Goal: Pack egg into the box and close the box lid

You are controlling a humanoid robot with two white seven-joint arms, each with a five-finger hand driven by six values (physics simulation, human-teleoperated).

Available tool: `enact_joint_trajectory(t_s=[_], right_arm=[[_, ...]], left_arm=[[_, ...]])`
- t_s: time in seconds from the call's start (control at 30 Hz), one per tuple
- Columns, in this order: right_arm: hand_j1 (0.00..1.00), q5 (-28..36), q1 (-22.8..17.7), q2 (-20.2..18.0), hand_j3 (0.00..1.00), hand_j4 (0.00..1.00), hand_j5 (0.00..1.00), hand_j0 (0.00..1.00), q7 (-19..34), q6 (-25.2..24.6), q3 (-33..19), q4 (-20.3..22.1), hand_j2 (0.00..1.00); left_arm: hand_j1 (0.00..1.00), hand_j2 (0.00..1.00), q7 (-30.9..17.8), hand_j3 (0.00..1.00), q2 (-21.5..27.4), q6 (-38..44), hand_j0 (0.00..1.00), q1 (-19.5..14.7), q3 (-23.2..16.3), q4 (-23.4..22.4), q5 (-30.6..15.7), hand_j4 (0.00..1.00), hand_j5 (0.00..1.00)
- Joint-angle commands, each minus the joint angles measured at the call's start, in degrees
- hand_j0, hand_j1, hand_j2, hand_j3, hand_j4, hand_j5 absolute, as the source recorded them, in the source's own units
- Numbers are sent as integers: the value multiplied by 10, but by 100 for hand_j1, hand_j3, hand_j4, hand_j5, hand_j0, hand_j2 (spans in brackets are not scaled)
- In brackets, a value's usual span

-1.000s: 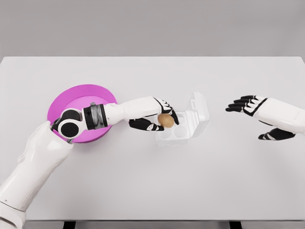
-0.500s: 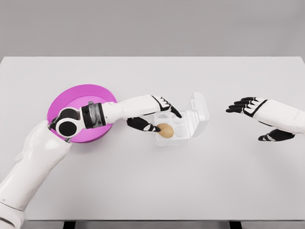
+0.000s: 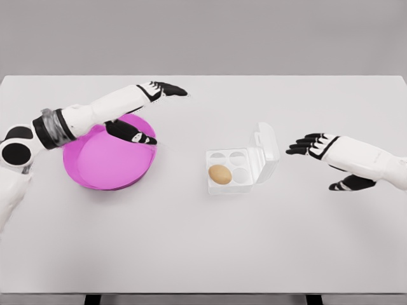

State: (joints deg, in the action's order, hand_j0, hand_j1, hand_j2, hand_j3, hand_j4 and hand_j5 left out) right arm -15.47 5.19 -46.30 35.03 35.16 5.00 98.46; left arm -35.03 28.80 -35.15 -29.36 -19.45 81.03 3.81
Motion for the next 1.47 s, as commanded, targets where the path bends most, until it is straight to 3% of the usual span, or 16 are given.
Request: enact_joint_trajectory(t_s=[0.0,0.1,0.27,0.47,0.63,0.73,0.83,0.9,1.0,1.13,1.2,1.43], right_arm=[[100,3,0,2,100,100,100,100,0,-2,10,1,100],[100,3,13,12,100,100,100,100,0,-2,35,2,100],[100,2,20,14,100,100,100,100,0,-2,44,2,100],[100,2,24,42,100,100,100,100,0,-2,46,19,100],[100,-1,69,67,100,100,100,100,0,-2,122,20,100],[100,-33,79,100,100,100,100,100,0,-2,151,20,100],[100,-34,89,105,100,100,100,100,0,-2,157,18,100],[100,-29,92,106,100,100,100,100,0,-2,134,19,100],[100,-26,80,142,100,100,100,100,0,-2,26,17,100],[100,-23,69,143,100,100,100,100,0,-2,-6,14,100],[100,4,57,142,100,100,100,100,0,-2,-76,-13,100],[100,6,54,137,100,100,100,100,0,-2,-83,-12,100]], left_arm=[[100,100,0,100,47,2,100,1,14,2,-64,100,100],[100,100,0,100,79,2,100,31,57,1,-83,100,100],[100,100,0,100,91,2,100,70,114,-9,-87,100,100],[100,100,0,100,94,2,100,95,129,-15,-87,100,100],[100,100,0,100,94,2,100,96,131,-17,-86,100,100],[100,100,0,100,94,2,100,96,131,-16,-86,100,100],[100,100,0,100,94,2,100,96,131,-16,-86,100,100],[100,100,0,100,94,2,100,96,131,-16,-86,100,100],[100,100,0,100,94,2,100,96,131,-16,-86,100,100],[100,100,0,100,94,2,100,96,131,-16,-86,100,100],[100,100,0,100,93,2,100,96,131,-14,-86,100,100],[100,100,0,100,102,2,100,98,135,-24,-77,100,100]])
